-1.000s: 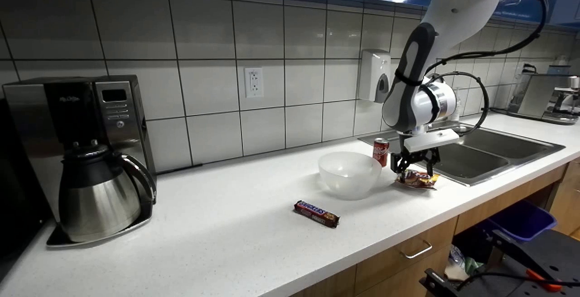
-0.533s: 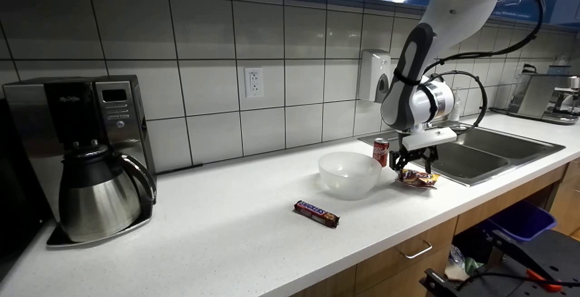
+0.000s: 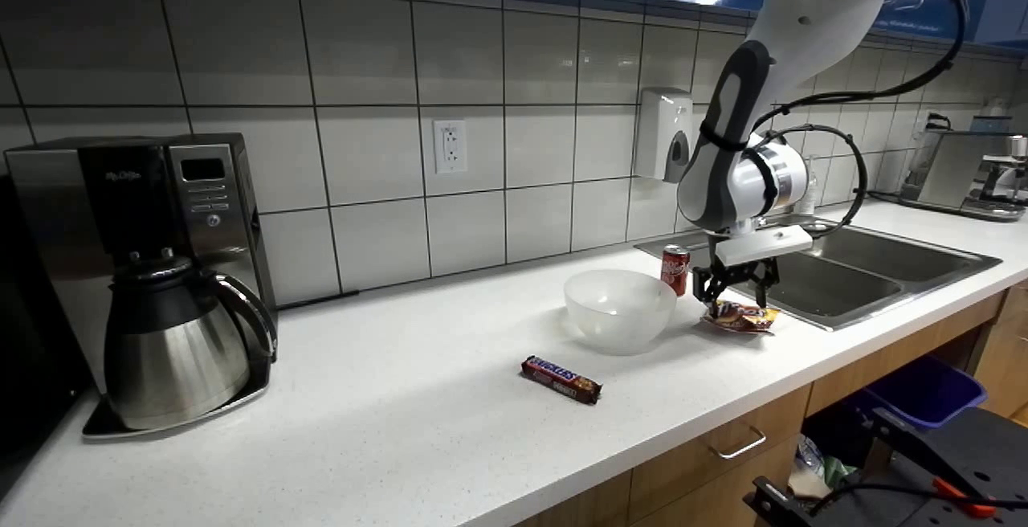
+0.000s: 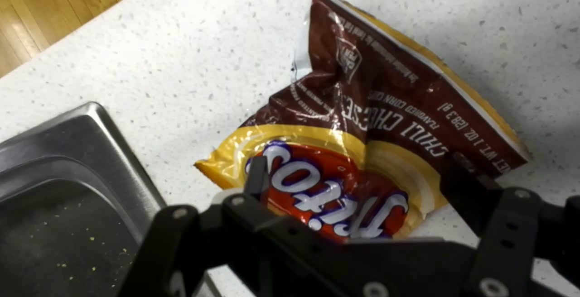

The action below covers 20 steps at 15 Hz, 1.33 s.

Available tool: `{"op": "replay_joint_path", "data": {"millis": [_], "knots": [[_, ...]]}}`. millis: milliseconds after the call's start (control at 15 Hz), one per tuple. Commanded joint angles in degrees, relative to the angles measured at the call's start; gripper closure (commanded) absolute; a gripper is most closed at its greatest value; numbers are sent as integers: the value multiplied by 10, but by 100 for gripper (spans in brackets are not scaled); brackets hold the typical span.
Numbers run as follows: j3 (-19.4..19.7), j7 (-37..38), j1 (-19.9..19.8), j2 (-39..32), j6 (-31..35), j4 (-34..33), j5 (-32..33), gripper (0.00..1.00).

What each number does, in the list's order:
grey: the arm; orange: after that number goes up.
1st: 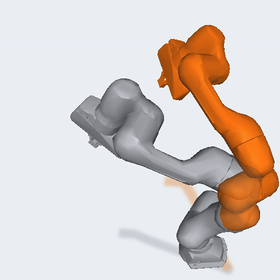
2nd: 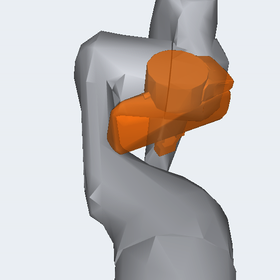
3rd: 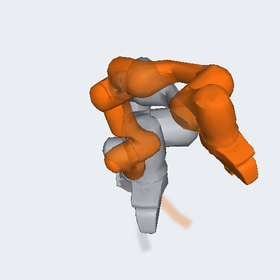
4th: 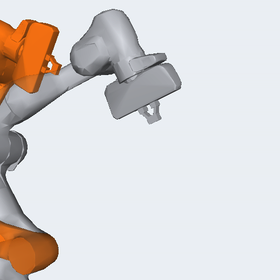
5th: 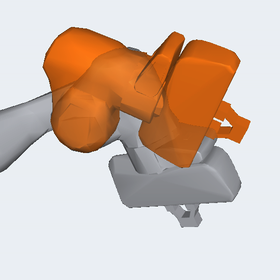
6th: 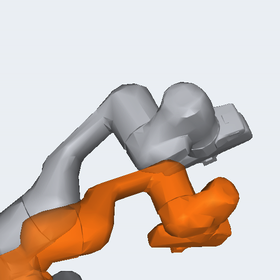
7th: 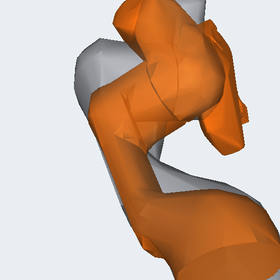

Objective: Put the yellow packet in the bowl.

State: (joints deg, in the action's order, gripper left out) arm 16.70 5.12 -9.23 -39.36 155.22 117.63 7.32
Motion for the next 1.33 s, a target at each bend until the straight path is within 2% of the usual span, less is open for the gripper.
{"op": "replay_joint_path", "data": {"millis": [0, 67, 267, 600, 667, 1000, 1267], "knots": [[1, -2, -6, 10, -12, -1, -6, 27], [2, -3, -7, 12, -11, 0, -6, 31], [3, -4, -9, 13, -11, 1, -6, 57], [8, -1, -6, 13, -12, 2, -2, 95], [9, 0, -5, 14, -12, 2, -1, 99], [10, -1, -5, 17, -14, 3, -1, 100], [9, -10, -9, 47, -11, 14, -2, 100]]}}
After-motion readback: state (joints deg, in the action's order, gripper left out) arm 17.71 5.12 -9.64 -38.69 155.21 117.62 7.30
